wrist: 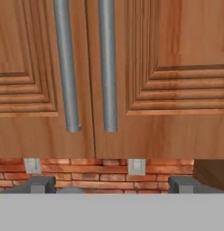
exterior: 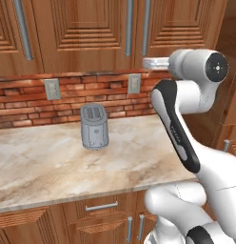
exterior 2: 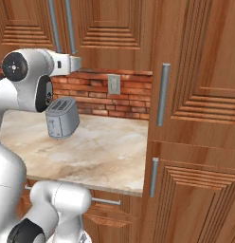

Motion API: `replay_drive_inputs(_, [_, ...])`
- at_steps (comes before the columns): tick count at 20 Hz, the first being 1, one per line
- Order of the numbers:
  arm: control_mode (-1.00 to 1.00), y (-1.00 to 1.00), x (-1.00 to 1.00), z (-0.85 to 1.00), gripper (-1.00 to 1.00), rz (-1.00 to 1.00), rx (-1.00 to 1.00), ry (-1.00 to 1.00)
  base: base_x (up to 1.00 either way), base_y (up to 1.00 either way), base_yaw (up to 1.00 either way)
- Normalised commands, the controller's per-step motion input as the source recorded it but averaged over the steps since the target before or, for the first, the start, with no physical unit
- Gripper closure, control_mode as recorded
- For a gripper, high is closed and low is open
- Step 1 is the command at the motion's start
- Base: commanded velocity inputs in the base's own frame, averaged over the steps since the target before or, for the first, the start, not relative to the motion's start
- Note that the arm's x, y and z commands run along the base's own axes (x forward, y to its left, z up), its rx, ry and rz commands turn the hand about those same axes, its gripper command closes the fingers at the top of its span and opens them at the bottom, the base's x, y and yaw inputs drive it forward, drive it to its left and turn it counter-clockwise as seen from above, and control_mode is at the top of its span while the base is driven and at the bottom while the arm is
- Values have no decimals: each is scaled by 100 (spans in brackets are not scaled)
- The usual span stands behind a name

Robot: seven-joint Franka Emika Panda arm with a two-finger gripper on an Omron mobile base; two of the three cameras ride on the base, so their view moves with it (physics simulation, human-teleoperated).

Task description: The dining table condiment station is running low on ketchup. Refill the condiment station by opening the cabinet and taking the ketchup from the cabinet and placing it on the dining table.

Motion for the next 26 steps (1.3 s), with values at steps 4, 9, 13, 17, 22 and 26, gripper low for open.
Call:
replay_drive_inputs(4, [-100, -8, 87, 0, -100, -6, 11, 19, 0, 0, 0])
replay_drive_inputs(9, [-100, 0, 77, -1, -100, -1, 4, 5, 0, 0, 0])
replay_drive_inputs(13, [-100, 5, 24, 5, -100, 2, 0, -36, 0, 0, 0])
replay_drive_inputs(17, [-100, 18, 4, 23, -100, 6, 0, -42, 0, 0, 0])
replay_drive_inputs(22, [-100, 20, 15, 13, -100, 3, 0, -17, 0, 0, 0])
replay_drive_inputs(26, [-100, 3, 16, 12, -100, 0, -1, -7, 0, 0, 0])
